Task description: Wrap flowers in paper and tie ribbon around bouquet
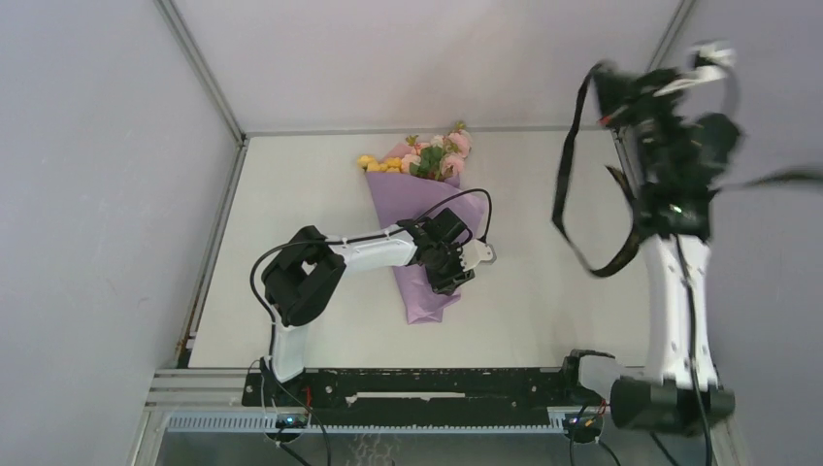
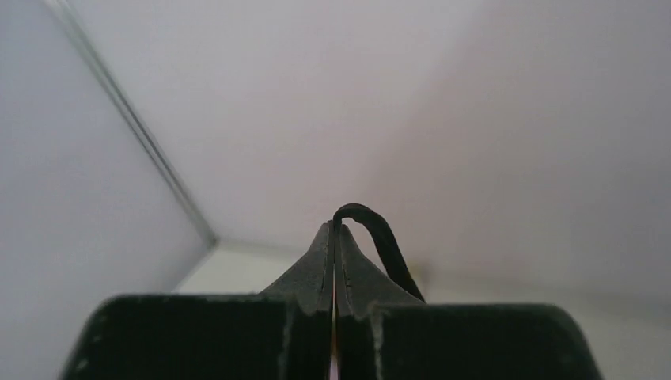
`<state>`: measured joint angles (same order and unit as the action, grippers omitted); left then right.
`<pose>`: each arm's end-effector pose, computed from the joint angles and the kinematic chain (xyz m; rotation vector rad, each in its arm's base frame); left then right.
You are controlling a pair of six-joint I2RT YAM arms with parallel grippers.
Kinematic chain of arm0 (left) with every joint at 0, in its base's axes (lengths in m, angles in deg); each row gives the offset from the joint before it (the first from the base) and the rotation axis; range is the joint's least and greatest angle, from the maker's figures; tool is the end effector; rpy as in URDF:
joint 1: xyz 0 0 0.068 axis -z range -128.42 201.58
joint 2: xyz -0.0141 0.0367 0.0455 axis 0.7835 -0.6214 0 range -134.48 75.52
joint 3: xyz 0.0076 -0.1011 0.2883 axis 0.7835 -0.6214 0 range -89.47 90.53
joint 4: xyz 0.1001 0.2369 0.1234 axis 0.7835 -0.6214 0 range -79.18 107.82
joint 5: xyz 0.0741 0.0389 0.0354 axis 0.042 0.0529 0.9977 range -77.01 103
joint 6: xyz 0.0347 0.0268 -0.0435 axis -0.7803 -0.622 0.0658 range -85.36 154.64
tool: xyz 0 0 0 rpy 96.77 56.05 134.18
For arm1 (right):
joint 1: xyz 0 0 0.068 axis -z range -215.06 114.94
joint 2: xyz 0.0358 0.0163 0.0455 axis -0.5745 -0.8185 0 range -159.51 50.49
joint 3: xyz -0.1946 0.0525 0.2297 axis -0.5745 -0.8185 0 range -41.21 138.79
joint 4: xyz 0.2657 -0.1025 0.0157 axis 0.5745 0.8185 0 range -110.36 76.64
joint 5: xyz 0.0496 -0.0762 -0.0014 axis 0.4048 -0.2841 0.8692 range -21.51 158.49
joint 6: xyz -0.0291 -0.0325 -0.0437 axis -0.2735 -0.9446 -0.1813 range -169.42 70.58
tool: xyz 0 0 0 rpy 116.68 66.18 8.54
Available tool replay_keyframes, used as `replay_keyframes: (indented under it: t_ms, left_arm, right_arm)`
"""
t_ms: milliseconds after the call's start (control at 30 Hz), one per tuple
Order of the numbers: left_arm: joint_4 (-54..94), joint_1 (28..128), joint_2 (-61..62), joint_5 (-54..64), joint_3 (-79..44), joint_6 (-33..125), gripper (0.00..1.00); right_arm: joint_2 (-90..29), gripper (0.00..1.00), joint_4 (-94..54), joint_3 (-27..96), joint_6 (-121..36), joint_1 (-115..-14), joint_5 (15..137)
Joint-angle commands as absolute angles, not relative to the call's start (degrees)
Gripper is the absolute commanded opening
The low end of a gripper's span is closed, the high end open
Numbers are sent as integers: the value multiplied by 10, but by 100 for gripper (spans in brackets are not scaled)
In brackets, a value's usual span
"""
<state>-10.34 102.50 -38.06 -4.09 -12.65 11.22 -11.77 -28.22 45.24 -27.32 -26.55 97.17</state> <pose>0.2678 -0.3515 0.1654 1.7262 2.1255 -0.5440 0.2017 -0.0076 0.6035 -0.1808 1.0828 0.4659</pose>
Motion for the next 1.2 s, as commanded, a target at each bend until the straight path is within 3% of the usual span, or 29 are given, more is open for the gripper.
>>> replay_keyframes:
  t_ms: [0, 167, 400, 633, 667, 733, 767, 833, 967, 1067, 1167]
  left_arm:
    - [-139, 1023, -402, -9, -152, 108, 49]
    - [-139, 1024, -404, -9, -150, 109, 49]
    - [-141, 1027, -406, -3, -150, 106, 49]
    - [-143, 1030, -403, -2, -151, 105, 49]
    - [-143, 1030, -403, -2, -152, 105, 49]
    - [-143, 1031, -404, -2, -151, 105, 49]
    - [-142, 1032, -404, -2, -152, 105, 49]
    - [-143, 1033, -405, -3, -151, 104, 49]
    - [-142, 1033, -408, -7, -150, 104, 49]
    - [-141, 1033, -409, -9, -151, 105, 49]
    - [-137, 1033, -406, -12, -155, 109, 49]
  right_arm:
    - [-132, 0, -159, 313, -247, -295, 961]
    - [-187, 0, -61, 288, -285, -280, 869]
    - [-300, 0, -93, 304, -267, -255, 870]
    - [-472, 0, 48, 513, -302, -215, 721]
    - [-499, 4, 75, 551, -310, -214, 707]
    - [-551, 53, 157, 640, -330, -214, 688]
    - [-582, 66, 224, 693, -335, -218, 664]
    - [-613, 71, 316, 762, -352, -242, 602]
    - [-491, 74, 268, 586, -365, -336, 520]
    - [-391, 71, 220, 396, -323, -399, 546]
    - [-344, 66, 228, 275, -277, -410, 647]
